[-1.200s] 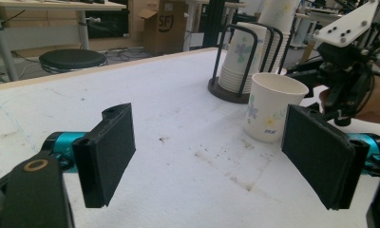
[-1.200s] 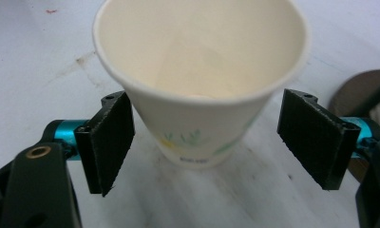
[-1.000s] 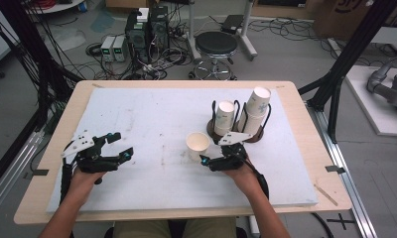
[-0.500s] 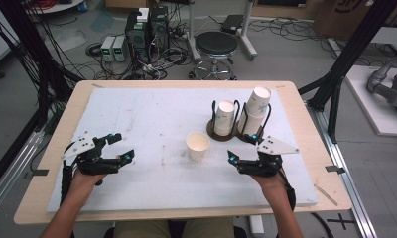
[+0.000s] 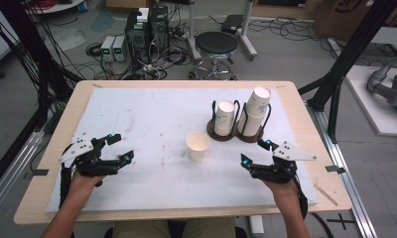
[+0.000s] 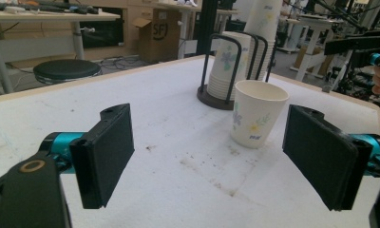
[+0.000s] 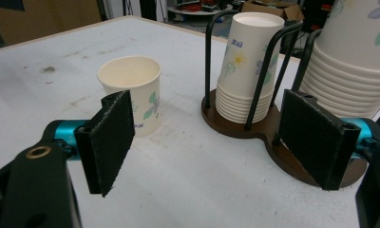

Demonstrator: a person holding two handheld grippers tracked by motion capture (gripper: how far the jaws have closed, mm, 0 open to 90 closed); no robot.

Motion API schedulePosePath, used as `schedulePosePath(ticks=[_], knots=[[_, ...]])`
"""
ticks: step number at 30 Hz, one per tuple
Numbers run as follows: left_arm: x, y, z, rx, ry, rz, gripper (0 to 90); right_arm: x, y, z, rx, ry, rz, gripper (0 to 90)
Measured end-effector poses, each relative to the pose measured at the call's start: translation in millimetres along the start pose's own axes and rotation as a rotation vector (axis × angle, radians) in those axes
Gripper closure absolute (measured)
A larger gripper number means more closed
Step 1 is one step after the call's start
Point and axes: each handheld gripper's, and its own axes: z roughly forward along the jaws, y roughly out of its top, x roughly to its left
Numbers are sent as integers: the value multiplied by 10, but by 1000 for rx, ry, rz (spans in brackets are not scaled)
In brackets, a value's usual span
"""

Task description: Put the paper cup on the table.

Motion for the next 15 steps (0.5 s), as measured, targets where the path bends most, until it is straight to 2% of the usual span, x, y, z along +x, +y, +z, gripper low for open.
schedulePosePath(ticks=[7, 12, 15], knots=[[-16, 20, -40, -18, 4, 2, 176, 35, -16, 11, 6, -1, 2, 205], [-18, 8, -28, -8, 0, 1, 181, 26, -15, 15, 9, -1, -6, 206], [-11, 0, -23, -7, 0, 1, 182, 8, -22, 10, 10, -5, 5, 206]])
